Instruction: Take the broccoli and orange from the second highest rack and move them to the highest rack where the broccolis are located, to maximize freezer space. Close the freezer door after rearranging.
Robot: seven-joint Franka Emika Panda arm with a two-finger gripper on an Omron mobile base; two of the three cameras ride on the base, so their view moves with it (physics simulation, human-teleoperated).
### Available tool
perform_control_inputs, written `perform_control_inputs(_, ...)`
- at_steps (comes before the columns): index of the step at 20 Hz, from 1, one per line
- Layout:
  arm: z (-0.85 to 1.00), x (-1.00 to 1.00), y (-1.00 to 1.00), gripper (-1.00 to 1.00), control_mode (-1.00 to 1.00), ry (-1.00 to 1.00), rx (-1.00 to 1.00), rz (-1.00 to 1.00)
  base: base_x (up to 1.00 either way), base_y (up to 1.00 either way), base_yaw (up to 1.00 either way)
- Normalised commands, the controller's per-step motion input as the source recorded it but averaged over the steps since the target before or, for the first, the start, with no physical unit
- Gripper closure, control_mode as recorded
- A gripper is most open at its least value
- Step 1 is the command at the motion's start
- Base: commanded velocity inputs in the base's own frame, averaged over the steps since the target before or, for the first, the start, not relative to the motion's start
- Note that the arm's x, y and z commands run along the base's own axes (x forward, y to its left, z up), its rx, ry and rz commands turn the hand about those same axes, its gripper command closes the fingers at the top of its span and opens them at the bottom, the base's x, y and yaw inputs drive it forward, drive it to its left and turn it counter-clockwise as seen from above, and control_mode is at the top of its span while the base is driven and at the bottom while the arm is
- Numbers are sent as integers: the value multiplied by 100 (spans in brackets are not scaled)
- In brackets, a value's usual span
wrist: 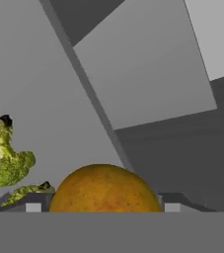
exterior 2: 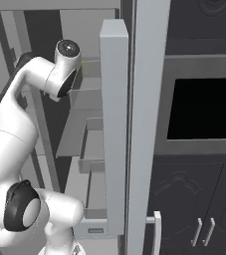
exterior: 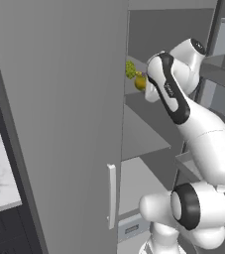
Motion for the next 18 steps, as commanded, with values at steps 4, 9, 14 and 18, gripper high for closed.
perform_control_inputs(4,0,83,0,100,-100,0,0,0,0,0,0)
perform_control_inputs(9,-4,83,0,100,-100,0,0,0,0,0,0)
perform_control_inputs(14,-19,82,0,100,-100,5,0,0,0,0,0)
perform_control_inputs(18,-46,68,0,100,-100,7,-9,0,0,0,0)
